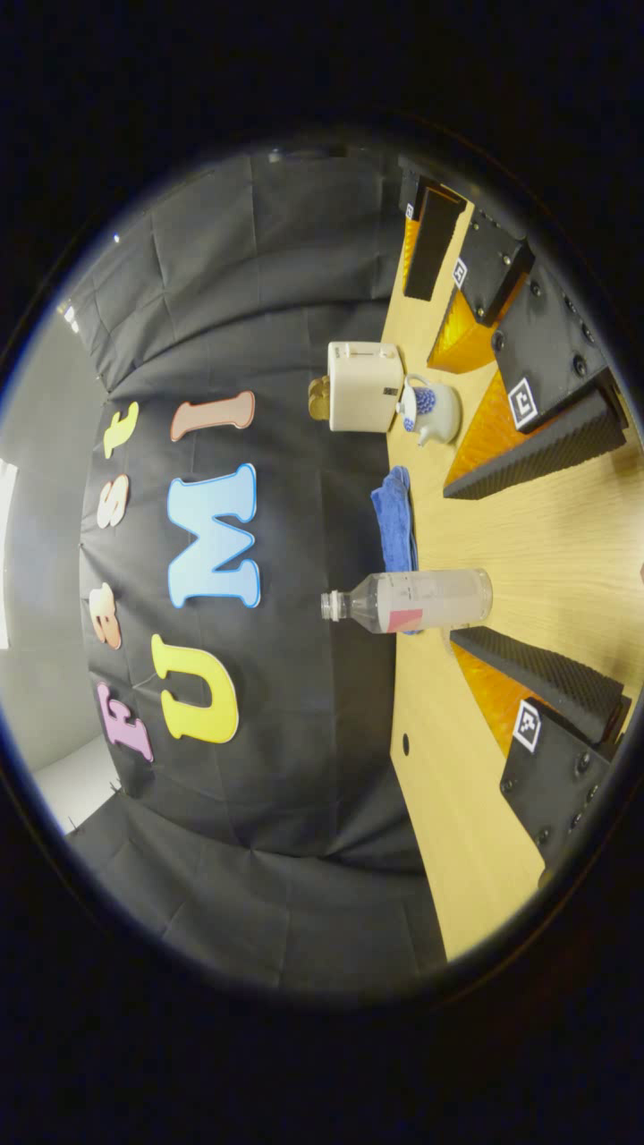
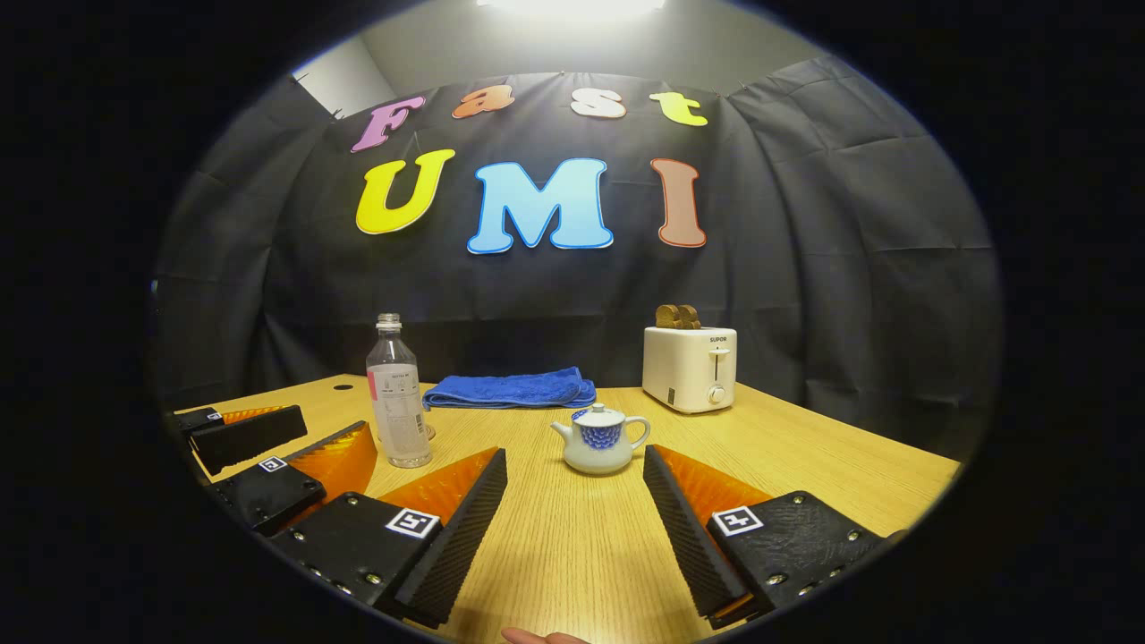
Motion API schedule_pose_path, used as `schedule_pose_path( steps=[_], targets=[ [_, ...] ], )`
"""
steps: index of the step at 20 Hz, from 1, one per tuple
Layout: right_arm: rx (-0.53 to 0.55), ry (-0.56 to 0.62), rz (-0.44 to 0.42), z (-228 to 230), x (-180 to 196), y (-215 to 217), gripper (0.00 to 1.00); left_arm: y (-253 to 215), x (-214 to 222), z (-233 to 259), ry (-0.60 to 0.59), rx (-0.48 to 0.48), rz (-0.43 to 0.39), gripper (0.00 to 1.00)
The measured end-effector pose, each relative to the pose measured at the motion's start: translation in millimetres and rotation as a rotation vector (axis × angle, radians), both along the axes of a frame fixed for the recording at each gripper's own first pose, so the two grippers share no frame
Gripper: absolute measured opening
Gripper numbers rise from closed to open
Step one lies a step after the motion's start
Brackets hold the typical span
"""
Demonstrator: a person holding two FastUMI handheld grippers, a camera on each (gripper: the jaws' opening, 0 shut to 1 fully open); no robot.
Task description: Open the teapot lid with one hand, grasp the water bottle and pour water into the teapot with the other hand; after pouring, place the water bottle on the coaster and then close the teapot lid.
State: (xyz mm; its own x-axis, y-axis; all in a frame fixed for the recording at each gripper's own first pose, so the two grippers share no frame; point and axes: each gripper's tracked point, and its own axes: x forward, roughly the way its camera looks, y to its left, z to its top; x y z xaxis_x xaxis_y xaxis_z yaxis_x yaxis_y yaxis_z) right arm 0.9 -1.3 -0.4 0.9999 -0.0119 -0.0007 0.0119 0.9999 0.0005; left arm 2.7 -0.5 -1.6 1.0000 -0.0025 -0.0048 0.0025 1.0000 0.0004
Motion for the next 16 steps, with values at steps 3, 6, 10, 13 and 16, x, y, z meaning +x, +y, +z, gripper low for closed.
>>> schedule_pose_path(
  steps=[3,6,10,13,16],
  targets=[
    [0.008,0.001,0.006,1,6,1,0.94,-1,5,1,-0.004,-0.001,-0.012,1.00],
    [0.025,-0.001,0.003,1,16,-2,0.94,-6,15,-1,0.007,-0.001,-0.033,1.00],
    [0.030,0.005,-0.030,14,41,-20,0.94,-1,37,7,0.026,-0.046,-0.050,1.00],
    [0.036,-0.005,-0.048,27,67,-31,0.94,13,54,26,-0.006,-0.031,-0.027,1.00],
    [0.059,0.048,-0.043,24,101,-37,0.94,22,67,38,-0.024,-0.011,-0.012,1.00]
  ],
)
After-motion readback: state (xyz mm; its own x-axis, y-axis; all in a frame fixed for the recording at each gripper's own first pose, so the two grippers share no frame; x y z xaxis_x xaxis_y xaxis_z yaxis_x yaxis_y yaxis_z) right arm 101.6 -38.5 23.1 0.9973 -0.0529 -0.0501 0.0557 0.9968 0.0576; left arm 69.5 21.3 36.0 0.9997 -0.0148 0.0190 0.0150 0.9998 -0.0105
